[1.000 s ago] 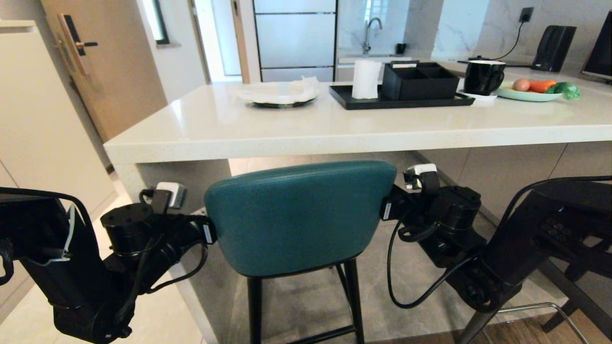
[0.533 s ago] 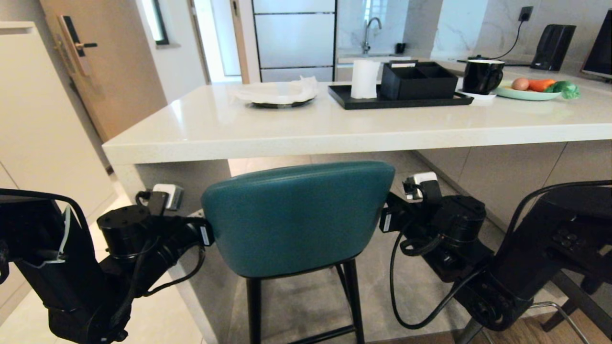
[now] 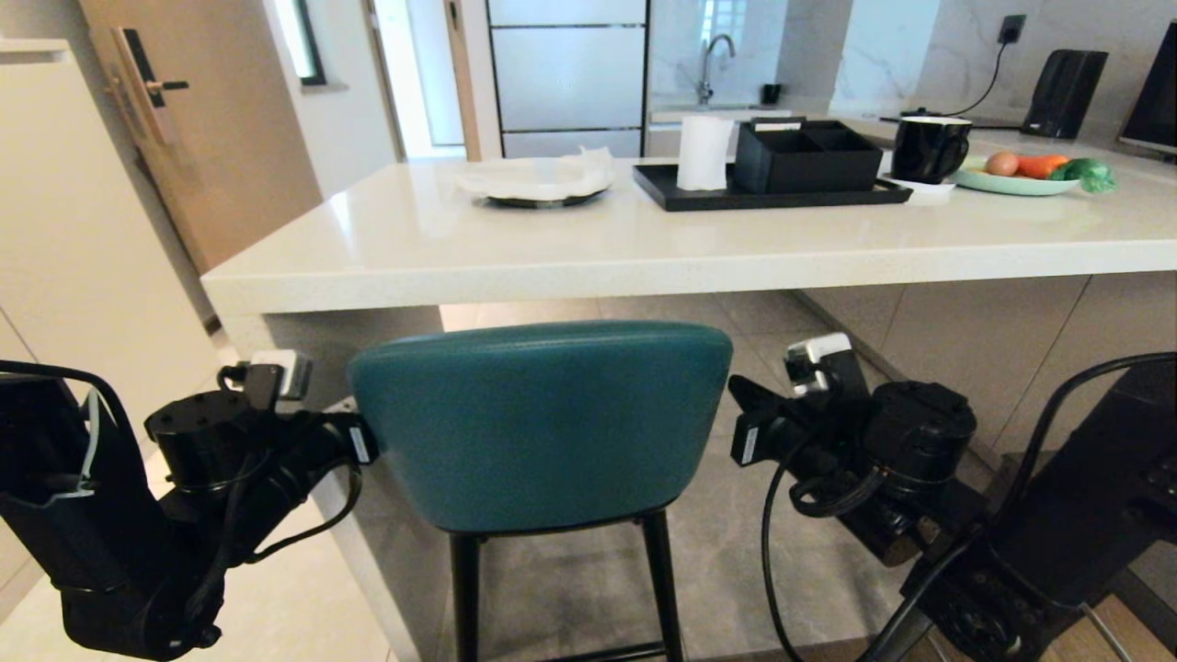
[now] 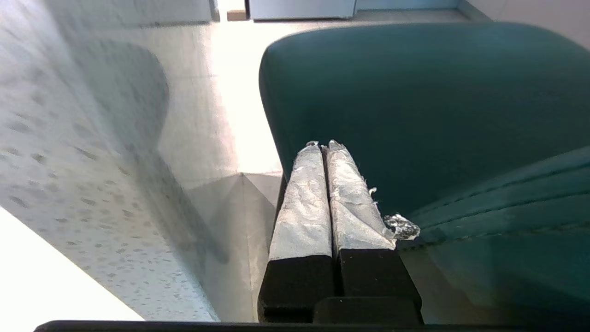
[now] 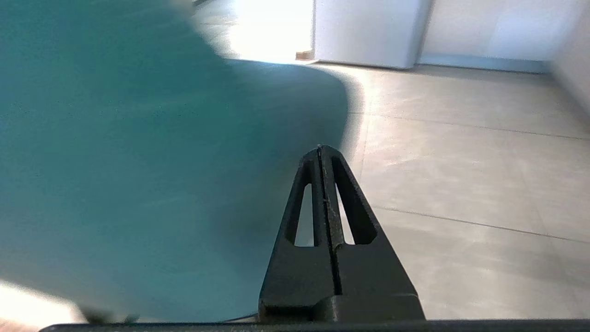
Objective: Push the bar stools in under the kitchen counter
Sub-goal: Pull the blue chair out from under the dining table
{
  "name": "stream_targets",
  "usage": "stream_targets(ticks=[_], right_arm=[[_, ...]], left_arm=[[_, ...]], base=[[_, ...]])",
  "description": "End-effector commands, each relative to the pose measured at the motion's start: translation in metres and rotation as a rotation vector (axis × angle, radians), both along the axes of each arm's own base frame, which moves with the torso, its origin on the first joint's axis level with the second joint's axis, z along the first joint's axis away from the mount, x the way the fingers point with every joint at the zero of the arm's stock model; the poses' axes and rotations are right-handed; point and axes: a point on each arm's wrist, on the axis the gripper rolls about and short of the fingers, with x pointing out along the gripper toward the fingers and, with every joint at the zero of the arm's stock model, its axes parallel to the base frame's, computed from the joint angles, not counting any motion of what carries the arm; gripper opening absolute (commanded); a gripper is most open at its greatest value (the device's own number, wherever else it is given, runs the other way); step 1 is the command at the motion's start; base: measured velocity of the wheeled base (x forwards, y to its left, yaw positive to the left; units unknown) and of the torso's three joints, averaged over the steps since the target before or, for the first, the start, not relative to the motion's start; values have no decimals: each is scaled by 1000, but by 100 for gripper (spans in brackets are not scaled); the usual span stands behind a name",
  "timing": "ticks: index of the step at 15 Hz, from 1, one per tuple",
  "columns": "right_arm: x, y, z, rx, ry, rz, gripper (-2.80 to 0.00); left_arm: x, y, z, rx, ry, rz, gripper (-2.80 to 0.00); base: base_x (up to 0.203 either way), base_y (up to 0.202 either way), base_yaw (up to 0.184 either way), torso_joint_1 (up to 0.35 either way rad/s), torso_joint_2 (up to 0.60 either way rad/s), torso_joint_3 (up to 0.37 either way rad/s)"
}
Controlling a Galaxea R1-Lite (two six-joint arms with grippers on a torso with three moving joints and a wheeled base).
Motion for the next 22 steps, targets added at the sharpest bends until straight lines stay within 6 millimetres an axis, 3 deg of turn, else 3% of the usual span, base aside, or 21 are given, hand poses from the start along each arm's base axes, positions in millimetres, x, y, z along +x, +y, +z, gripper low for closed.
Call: stream_targets(ticks=[1,4,11,16,22], right_arm=[[7,-26,11,13,-31,-70,-280],[12,-27,5,6,-16,-71,-280],[39,-9,-8,13,-32,-46,-280],[32,24,-8,6,-16,53,-280],[31,25,-8,6,-16,51,-280]], left_arm=[[-2,-3,4,-4,-18,-16,-280],[-1,-10,2,2,-13,-30,-280],[-1,-10,2,1,-13,-35,-280],[-2,-13,4,3,-22,-44,-280],[-3,-16,3,4,-16,-47,-280]], base=[[0,0,0,0,0,0],[0,0,0,0,0,0],[0,0,0,0,0,0],[0,0,0,0,0,0],[0,0,0,0,0,0]])
